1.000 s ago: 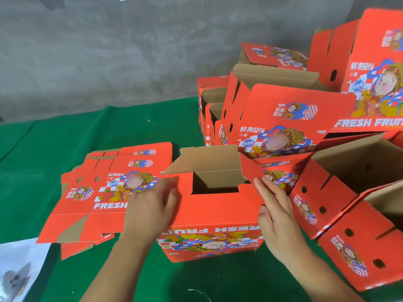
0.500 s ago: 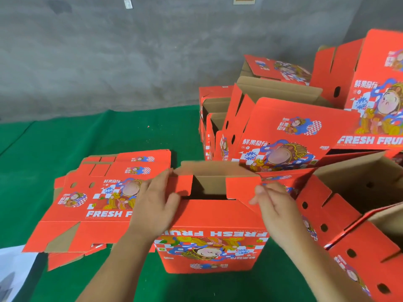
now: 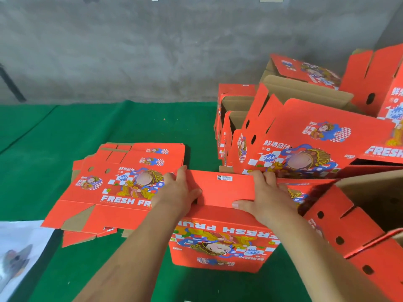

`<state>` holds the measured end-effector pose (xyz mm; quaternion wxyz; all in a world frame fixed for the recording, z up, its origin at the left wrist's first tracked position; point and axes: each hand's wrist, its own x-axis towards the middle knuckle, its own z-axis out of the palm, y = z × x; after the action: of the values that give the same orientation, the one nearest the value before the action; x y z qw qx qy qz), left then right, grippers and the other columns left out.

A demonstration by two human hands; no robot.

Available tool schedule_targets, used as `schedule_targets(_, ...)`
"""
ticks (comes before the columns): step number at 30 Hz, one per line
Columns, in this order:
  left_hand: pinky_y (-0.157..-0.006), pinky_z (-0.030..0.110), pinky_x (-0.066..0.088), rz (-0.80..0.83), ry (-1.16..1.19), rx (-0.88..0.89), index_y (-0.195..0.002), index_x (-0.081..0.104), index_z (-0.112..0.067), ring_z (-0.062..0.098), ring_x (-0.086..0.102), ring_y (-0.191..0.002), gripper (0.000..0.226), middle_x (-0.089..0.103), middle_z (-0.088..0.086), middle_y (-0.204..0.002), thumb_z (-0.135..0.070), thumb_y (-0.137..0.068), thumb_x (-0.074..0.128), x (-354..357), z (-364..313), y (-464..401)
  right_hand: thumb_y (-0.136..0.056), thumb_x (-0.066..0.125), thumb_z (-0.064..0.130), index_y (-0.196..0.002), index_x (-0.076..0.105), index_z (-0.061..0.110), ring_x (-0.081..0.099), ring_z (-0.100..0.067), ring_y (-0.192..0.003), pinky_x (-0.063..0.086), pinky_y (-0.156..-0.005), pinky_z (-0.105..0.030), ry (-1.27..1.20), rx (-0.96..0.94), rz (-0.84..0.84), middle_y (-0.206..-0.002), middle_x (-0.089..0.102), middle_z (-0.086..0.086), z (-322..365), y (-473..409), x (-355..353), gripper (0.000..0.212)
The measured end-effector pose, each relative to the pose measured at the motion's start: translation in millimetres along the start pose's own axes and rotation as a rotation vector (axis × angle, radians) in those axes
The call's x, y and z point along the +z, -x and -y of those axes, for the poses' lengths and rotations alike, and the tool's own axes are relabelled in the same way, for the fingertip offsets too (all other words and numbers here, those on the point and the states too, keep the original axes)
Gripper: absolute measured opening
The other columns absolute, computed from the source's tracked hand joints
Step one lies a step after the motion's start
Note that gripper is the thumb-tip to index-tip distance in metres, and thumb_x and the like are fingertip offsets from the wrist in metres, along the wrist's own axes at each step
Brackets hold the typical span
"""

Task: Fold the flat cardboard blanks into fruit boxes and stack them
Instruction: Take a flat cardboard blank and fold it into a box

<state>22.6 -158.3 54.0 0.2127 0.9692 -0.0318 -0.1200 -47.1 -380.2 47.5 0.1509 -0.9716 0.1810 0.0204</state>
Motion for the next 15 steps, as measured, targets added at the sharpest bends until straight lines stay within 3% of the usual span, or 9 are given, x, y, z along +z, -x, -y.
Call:
schedule_targets(4, -0.095, 0.048, 0.046, -0.043, 0.012, 0.028, -0.158, 0.016, -0.036, 0.039, 0.058, -0.123, 0.08, 0.036, 0.008, -0.144, -0.058, -0.094, 0.059, -2, 4, 3, -0.076, 0.066, 0.08, -0.147, 0.023, 0.035, 0.041, -0.037, -0.132, 0.048, -0.1, -0.05, 0.048, -0.018, -0.008, -0.148, 0.026, 0.0, 1, -2, -1, 0.095)
schedule_targets(7, -0.095, 0.045, 0.046, -0.089, 0.075, 0.111, -0.149, 0.029, -0.032, 0.039, 0.06, -0.116, 0.067, 0.045, 0.008, -0.137, -0.055, -0.092, 0.056, 1, 10, 14, -0.082, 0.055, 0.081, -0.159, 0.004, 0.044, 0.016, -0.036, -0.154, 0.031, -0.119, -0.051, -0.098, -0.043, 0.004, -0.169, -0.007, 0.004, -14, 9, 4, 0.1)
schedule_targets(9, -0.089, 0.041, 0.045, -0.118, 0.17, 0.139, -0.132, 0.039, -0.031, 0.037, 0.062, -0.108, 0.042, 0.056, 0.008, -0.124, -0.048, -0.096, 0.053, 3, 17, 18, -0.084, 0.06, 0.074, -0.156, -0.004, 0.053, 0.001, -0.011, -0.156, 0.023, -0.121, -0.043, -0.39, -0.055, -0.082, -0.167, -0.023, 0.012, -20, 22, 5, 0.099)
schedule_targets(11, -0.082, 0.034, 0.042, -0.113, 0.294, 0.141, -0.115, 0.043, -0.032, 0.029, 0.063, -0.099, 0.025, 0.064, 0.003, -0.106, -0.05, -0.099, 0.051, 5, 27, 22, -0.088, 0.064, 0.064, -0.158, -0.002, 0.052, -0.017, 0.015, -0.145, 0.013, -0.118, -0.029, -0.627, -0.015, -0.133, -0.168, -0.021, 0.012, -26, 42, 10, 0.096)
schedule_targets(13, -0.076, 0.026, 0.042, -0.089, 0.504, 0.127, -0.104, 0.048, -0.028, 0.011, 0.062, -0.085, 0.024, 0.066, -0.007, -0.091, -0.052, -0.101, 0.053, 9, 35, 34, -0.092, 0.062, 0.061, -0.161, 0.005, 0.047, -0.004, 0.008, -0.151, 0.01, -0.117, -0.027, -0.814, 0.112, -0.063, -0.17, 0.0, 0.014, -30, 60, 8, 0.09)
schedule_targets(15, -0.069, 0.021, 0.043, -0.09, 0.75, 0.083, -0.094, 0.053, -0.022, 0.007, 0.055, -0.073, 0.026, 0.064, -0.011, -0.077, -0.046, -0.103, 0.054, 15, 40, 50, -0.094, 0.061, 0.06, -0.159, 0.023, 0.046, 0.033, -0.005, -0.136, 0.028, -0.106, -0.029, -0.945, 0.283, 0.026, -0.153, 0.031, 0.015, -27, 67, -1, 0.076)
